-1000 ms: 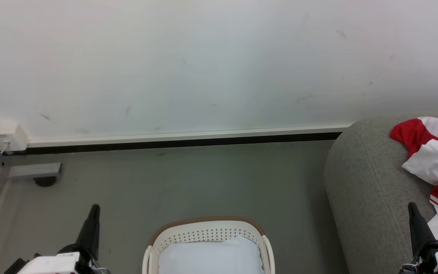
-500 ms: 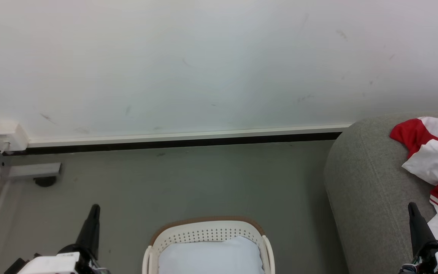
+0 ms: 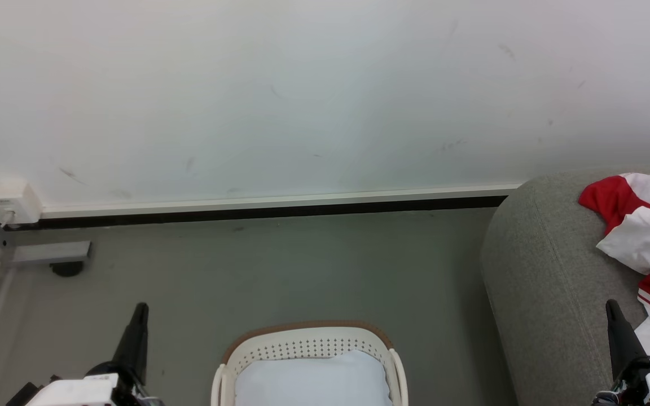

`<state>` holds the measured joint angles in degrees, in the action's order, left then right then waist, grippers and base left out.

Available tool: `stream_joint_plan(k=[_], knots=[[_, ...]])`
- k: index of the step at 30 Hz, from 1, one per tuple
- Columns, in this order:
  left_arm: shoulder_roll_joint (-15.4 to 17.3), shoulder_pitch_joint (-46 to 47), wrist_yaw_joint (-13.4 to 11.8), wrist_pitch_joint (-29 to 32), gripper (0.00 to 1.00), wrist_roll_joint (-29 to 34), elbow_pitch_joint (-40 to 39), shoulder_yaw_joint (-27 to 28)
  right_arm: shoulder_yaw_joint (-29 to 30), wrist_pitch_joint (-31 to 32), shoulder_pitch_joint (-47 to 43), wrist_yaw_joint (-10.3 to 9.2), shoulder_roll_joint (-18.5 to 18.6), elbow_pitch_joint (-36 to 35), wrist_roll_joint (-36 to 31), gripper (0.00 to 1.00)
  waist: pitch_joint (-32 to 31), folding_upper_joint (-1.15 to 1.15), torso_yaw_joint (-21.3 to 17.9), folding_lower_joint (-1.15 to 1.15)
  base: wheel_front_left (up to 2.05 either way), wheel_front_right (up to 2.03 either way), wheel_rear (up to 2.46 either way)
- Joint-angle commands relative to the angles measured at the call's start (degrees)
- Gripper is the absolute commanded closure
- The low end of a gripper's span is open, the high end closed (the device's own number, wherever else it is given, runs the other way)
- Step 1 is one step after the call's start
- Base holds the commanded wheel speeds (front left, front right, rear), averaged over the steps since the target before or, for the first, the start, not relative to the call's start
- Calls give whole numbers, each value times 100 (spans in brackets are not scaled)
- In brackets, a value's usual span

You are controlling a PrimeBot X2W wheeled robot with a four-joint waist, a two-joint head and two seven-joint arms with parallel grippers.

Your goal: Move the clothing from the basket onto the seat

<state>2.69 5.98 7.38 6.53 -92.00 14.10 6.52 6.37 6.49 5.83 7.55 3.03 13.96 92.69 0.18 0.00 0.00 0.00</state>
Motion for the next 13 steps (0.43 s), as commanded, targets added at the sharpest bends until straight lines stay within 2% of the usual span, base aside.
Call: stream_joint_plan(k=[1, 13], knots=[[36, 44, 21, 20, 100, -78, -18, 12, 23, 11, 73, -12, -6, 13, -36, 100, 0, 0, 0, 0, 0, 0, 0], [36, 44, 21, 20, 100, -78, -18, 12, 26, 14, 73, -12, -8, 14, -40, 100, 0, 0, 0, 0, 0, 0, 0]])
